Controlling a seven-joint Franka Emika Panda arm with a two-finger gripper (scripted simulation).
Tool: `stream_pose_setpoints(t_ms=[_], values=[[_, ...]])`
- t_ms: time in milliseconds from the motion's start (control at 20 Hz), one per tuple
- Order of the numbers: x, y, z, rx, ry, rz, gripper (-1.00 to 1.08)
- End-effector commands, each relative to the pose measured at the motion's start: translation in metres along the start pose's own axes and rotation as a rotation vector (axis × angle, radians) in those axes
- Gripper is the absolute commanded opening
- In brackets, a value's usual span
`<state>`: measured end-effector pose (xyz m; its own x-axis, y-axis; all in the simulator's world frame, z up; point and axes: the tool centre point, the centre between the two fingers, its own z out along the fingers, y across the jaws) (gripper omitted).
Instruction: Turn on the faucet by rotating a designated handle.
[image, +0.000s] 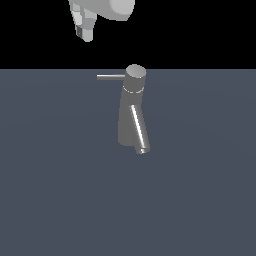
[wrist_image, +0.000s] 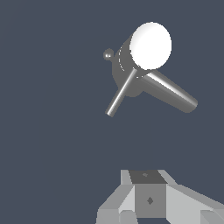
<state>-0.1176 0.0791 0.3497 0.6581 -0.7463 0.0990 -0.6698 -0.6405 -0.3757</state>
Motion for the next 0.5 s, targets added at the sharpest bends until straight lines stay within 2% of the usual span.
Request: stream_pose_setpoints(t_ms=[0,450], values=[[0.006,-0.006,0.011,0.02,0.018,0.057,-1.0],[0.034,-0.029,0.051,0.092,0.081,0.262,-1.0]])
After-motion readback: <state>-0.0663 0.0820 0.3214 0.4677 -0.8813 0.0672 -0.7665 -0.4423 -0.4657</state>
